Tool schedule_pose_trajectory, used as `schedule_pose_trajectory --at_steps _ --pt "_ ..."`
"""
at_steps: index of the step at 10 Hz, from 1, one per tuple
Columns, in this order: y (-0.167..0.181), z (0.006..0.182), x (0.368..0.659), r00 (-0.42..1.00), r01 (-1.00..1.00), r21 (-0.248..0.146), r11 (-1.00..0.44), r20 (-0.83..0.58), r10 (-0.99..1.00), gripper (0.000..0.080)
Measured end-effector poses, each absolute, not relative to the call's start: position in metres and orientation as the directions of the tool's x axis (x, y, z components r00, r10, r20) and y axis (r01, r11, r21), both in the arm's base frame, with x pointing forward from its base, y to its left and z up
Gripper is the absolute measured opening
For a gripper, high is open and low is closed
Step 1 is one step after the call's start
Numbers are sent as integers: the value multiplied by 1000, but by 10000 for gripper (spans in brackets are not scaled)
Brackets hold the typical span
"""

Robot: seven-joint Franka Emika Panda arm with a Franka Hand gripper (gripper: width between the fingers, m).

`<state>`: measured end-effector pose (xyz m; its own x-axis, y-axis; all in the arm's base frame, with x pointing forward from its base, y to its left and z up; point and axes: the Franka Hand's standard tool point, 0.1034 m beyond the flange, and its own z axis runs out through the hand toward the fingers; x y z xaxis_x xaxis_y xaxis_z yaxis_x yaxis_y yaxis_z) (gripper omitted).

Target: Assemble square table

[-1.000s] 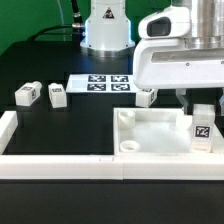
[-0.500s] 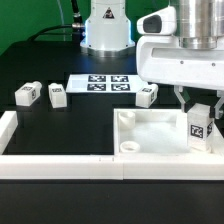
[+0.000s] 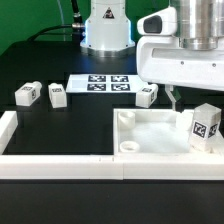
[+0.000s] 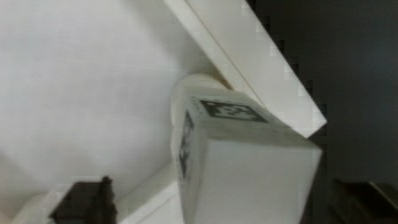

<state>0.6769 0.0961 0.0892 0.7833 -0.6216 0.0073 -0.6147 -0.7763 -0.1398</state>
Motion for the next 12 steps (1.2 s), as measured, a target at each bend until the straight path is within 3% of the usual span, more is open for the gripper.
schedule_pose_trajectory --at_steps 3,5,7,12 --pt "97 91 676 954 -292 -109 -950 45 -298 648" --pt "96 89 676 994 -89 -96 -991 53 -94 649" --pt "95 88 678 988 146 -63 -987 67 142 649" --pt "102 88 677 878 477 -12 -879 50 476 649"
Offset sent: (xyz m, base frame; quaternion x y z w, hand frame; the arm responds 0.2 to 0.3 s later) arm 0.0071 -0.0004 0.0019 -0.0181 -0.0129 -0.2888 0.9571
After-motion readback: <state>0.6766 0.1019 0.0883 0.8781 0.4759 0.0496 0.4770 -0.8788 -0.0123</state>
